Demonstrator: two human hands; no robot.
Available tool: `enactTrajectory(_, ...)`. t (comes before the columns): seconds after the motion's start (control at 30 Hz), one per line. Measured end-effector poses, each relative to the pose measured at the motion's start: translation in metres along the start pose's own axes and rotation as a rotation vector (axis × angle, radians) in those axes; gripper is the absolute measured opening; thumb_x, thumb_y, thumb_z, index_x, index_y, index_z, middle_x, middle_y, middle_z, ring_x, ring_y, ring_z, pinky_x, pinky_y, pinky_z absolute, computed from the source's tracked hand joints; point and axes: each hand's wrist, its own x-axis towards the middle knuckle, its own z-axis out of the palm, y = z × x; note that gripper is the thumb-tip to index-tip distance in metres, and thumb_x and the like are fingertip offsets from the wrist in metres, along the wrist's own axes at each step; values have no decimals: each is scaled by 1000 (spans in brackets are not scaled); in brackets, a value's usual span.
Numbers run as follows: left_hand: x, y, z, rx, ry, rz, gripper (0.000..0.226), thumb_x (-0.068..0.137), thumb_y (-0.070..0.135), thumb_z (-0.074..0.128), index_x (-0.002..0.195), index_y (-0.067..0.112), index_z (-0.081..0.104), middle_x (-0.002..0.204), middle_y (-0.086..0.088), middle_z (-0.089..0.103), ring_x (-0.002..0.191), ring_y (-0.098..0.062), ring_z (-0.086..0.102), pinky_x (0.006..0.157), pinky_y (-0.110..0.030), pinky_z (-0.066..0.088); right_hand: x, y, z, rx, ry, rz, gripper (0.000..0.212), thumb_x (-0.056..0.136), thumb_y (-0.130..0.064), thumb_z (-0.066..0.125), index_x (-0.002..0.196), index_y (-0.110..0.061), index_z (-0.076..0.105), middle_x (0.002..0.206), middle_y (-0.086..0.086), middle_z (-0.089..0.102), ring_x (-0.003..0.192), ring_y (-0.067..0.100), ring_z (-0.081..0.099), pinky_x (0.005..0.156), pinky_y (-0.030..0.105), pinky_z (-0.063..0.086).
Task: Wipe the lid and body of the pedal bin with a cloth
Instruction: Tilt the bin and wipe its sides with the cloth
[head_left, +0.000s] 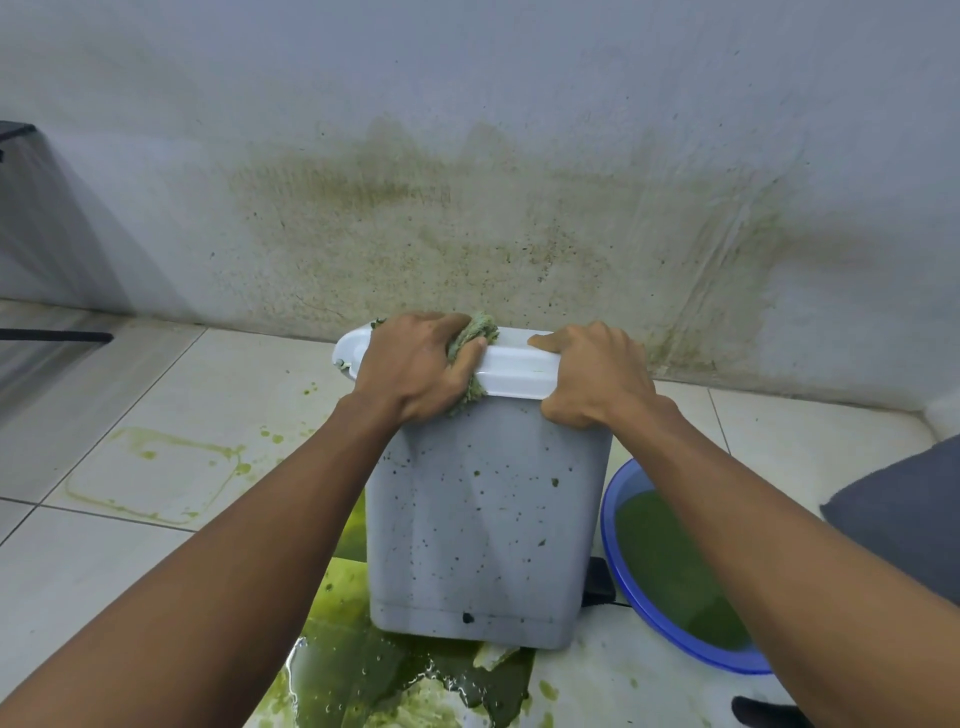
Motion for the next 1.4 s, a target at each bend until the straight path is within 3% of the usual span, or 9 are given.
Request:
enactTrajectory(0.13, -4, -1, 6, 27, 27, 1, 49, 94, 53, 41, 102, 15, 70, 84, -4, 69, 79, -28, 61, 69, -40, 47, 1, 7, 9, 18, 11, -5, 81, 65, -24, 70, 142, -40, 49, 102, -2, 58, 94, 24, 53, 75, 29, 36)
enactTrajectory(0.2, -14, 1, 8, 28, 102, 10, 43, 95, 48, 45, 102, 13, 70, 84, -5, 69, 77, -29, 60, 68, -37, 41, 3, 14, 17, 79, -14, -39, 81, 68, -29, 70, 143, -43, 45, 122, -6, 61, 112, 23, 53, 81, 31, 37)
enactTrajectory(0.37, -42, -1, 26, 87, 288, 73, 42, 99, 36, 53, 125, 6, 67, 122, -12, 69, 111, -34, 62, 98, -45, 44, 10, 23, 31, 236, 10, -81, 69, 77, -77, 45, 138, -46, 50, 143, -10, 53, 135, 18, 41, 105, 45, 35)
enactTrajectory(0.53, -78, -5, 56, 119, 393, 141, 52, 103, 31, 48, 147, 3, 52, 156, -20, 44, 149, -36, 37, 124, -51, 25, 8, 19, 51, 206, 312, -103, 56, 84, -71, 42, 123, -38, 67, 123, -12, 68, 115, 20, 59, 86, 36, 44)
enactTrajectory(0.73, -109, -10, 102, 131, 311, 156, 57, 103, 28, 46, 153, 2, 37, 162, -23, 29, 156, -36, 18, 127, -51, 15, 13, 40, 64, 138, 482, -109, 55, 81, -75, 46, 104, -32, 72, 89, -8, 73, 84, 22, 67, 61, 26, 35)
enactTrajectory(0.9, -130, 9, 120, 88, 277, 55, 60, 102, 31, 46, 153, 1, 37, 163, -24, 28, 155, -38, 20, 127, -53, 15, 17, 42, 68, 173, 499, -97, 50, 82, -70, 50, 103, -31, 73, 89, -6, 74, 85, 23, 68, 64, 26, 28)
enactTrajectory(1.07, -132, 22, 137, 139, 193, 197, 62, 101, 36, 46, 155, 9, 35, 164, -20, 27, 157, -34, 15, 126, -53, 17, 22, 44, 67, 248, 464, -82, 42, 87, -60, 49, 103, -29, 73, 91, -4, 73, 88, 26, 66, 65, 29, 28)
enactTrajectory(1.27, -93, 63, 141, 40, 352, -280, 61, 101, 39, 43, 155, 11, 38, 166, -24, 19, 156, -41, 11, 126, -56, 8, 27, 48, 71, 284, 451, -92, 40, 86, -59, 48, 102, -31, 73, 89, -6, 72, 86, 24, 65, 63, 30, 33)
enactTrajectory(1.4, -98, 85, 154, 37, 252, -20, 59, 100, 35, 47, 156, 17, 37, 167, -20, 19, 156, -37, 15, 126, -56, 15, 32, 55, 75, 314, 456, -131, 48, 84, -63, 46, 100, -26, 73, 88, -3, 73, 85, 27, 66, 67, 37, 50)
